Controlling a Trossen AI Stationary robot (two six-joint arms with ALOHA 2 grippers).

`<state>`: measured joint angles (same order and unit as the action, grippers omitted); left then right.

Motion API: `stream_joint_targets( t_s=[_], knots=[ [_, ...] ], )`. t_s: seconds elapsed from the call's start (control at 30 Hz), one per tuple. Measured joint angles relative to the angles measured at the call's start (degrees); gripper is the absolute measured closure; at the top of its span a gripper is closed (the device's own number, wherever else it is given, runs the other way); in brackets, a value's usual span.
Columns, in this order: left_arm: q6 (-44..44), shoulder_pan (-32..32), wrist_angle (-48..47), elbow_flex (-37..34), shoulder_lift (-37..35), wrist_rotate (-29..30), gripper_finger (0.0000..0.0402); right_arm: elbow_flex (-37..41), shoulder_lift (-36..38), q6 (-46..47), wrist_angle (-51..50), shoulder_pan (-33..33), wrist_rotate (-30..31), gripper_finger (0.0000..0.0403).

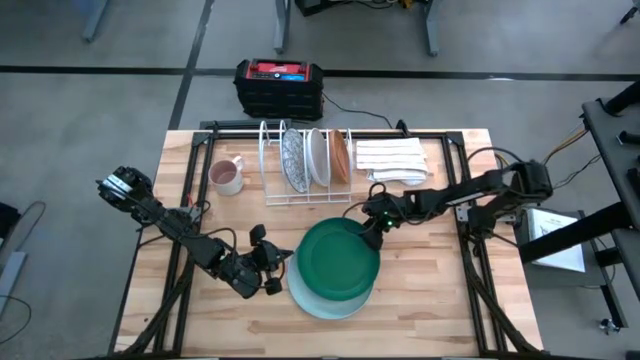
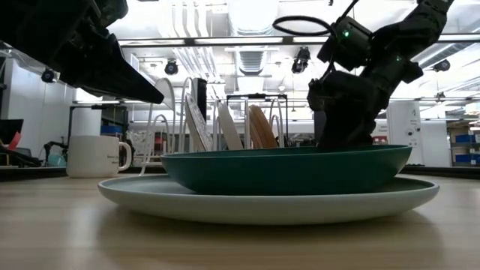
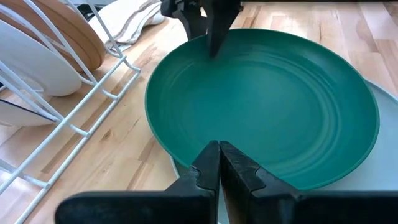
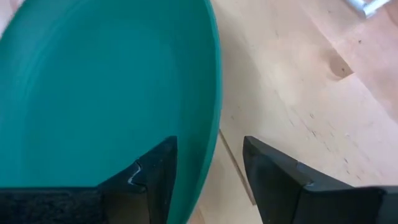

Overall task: Sort dishes
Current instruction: Put the green plate into the dishwasher rack

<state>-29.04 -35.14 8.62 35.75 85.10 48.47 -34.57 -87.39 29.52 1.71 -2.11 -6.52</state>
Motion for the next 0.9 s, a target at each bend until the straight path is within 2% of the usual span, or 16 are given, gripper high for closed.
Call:
stream_joint_targets(
  t_s=[0.17, 0.57, 0.9],
  knots=[
    [0.0, 0.0, 0.3, 0.0, 0.0, 0.0, 0.0401, 0.0, -1.2, 0.0, 0.9, 0.0, 0.0, 0.0262],
    [0.0, 0.0, 0.9, -0.1, 0.0, 0.0, 0.0401, 0.0, 0.0, -0.8, 3.1, 0.0, 0.5, 0.0389],
    [0.0, 0.0, 1.3, -0.2, 0.0, 0.0, 0.0401, 0.0, 4.4, -1.9, 3.5, 0.0, 0.7, 0.0395]
  ],
)
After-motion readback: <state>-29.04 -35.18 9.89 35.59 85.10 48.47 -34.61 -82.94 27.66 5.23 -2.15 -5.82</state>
